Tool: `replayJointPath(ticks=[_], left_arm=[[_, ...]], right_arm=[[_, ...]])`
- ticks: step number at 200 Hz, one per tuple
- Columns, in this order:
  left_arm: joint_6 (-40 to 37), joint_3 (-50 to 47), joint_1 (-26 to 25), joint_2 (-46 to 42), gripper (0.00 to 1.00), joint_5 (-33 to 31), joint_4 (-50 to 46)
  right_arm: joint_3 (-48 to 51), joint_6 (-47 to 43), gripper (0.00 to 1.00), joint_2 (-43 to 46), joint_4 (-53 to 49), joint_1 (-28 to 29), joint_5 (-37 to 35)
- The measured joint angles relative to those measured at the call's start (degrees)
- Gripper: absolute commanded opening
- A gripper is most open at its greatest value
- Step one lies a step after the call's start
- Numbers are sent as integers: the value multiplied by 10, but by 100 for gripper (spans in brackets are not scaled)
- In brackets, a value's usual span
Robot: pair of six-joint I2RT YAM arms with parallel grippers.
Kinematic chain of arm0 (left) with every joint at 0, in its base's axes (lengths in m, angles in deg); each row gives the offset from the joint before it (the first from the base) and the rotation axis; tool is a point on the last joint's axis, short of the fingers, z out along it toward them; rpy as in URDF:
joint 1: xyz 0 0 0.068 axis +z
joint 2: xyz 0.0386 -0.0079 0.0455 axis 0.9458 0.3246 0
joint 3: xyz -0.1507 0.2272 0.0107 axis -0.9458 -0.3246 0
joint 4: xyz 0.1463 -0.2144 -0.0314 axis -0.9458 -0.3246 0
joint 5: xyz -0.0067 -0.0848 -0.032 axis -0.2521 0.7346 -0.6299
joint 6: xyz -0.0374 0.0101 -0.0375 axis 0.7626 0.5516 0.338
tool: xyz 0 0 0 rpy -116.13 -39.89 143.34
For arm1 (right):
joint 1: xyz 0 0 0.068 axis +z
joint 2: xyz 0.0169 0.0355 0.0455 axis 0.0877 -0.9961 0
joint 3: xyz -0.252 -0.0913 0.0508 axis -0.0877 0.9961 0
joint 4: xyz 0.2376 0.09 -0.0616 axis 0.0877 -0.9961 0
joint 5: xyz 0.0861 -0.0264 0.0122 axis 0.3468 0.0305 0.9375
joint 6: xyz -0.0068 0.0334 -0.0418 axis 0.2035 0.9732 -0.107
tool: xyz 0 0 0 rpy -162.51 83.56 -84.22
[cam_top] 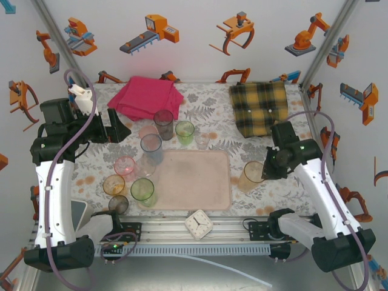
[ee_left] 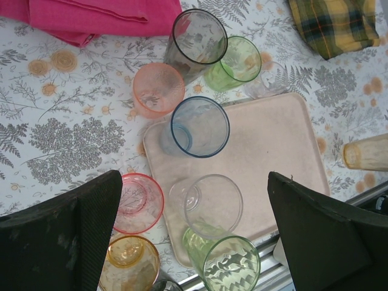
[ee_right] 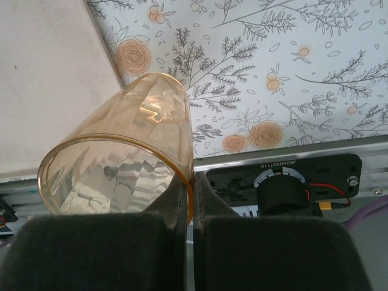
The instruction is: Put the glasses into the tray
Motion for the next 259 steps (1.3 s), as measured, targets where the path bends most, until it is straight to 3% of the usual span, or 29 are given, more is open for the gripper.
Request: replayJointPath(ticks=[53,179,259], left_arm=[[0,0,0,0,97,-9,0],[12,-5,19,17,97,-46,5],[30,-23,47,28,97,-42,18]], right_arm=[[-69,-21,0,-61,-4,22,-16],[-252,-30,0,-252,46,274,-72],[-261,-33,0,-308,116,394,-92]])
